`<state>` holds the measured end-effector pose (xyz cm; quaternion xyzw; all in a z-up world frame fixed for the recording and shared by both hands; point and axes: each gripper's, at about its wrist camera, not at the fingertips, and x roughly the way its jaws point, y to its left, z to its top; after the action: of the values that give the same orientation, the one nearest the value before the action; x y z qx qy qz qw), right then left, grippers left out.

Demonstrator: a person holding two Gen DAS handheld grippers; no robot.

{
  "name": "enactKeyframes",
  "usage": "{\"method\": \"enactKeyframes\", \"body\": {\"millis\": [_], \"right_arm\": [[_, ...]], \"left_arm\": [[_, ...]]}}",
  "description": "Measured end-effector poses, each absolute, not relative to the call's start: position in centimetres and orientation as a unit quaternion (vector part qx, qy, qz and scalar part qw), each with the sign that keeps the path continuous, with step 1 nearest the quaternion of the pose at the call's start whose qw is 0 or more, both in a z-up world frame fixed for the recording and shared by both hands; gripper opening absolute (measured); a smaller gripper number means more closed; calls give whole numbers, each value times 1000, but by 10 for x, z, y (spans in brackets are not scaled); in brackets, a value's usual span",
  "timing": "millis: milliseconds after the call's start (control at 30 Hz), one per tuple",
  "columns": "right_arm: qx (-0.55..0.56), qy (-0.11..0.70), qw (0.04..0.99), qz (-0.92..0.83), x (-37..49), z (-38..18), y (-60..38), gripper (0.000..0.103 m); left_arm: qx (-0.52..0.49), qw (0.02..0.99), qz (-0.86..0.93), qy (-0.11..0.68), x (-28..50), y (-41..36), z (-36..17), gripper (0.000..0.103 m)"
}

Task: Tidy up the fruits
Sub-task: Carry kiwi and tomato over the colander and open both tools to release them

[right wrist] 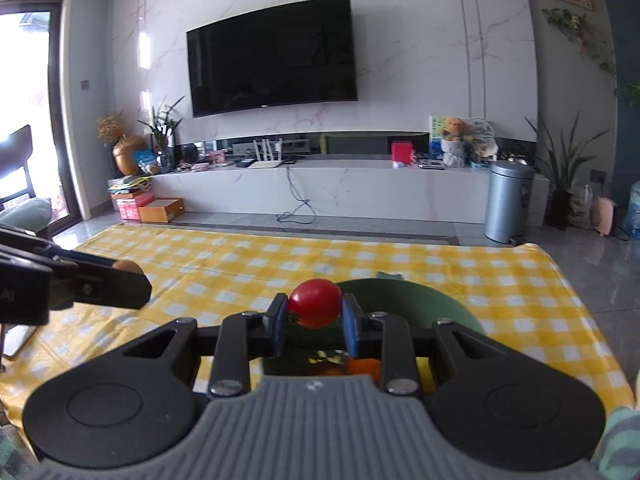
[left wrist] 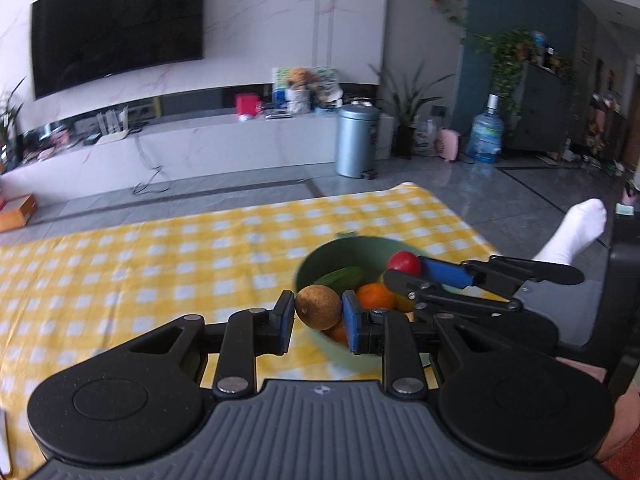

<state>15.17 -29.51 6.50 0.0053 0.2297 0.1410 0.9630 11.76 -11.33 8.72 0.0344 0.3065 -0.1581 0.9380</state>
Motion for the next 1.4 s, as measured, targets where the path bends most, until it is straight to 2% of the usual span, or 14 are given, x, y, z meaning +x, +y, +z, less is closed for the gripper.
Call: {"method": "enactKeyframes", "body": {"millis": [233,467,800,1400], "right_arm": [[-6,242,963,117,150,67,-323,25],[-14,261,959,105,148,62,-336,25],[-35,319,943,90,172,45,-328,25],[-64,367,926,59,191,21,-314,25]], "left_arm": [[33,929,-194,314,137,-150,85,28],[44,913,-204,352,165,-171,60,28],[23,887,-210,411,201,-176,24,28],[13,864,-230,447,221,-173,-12,28]]}}
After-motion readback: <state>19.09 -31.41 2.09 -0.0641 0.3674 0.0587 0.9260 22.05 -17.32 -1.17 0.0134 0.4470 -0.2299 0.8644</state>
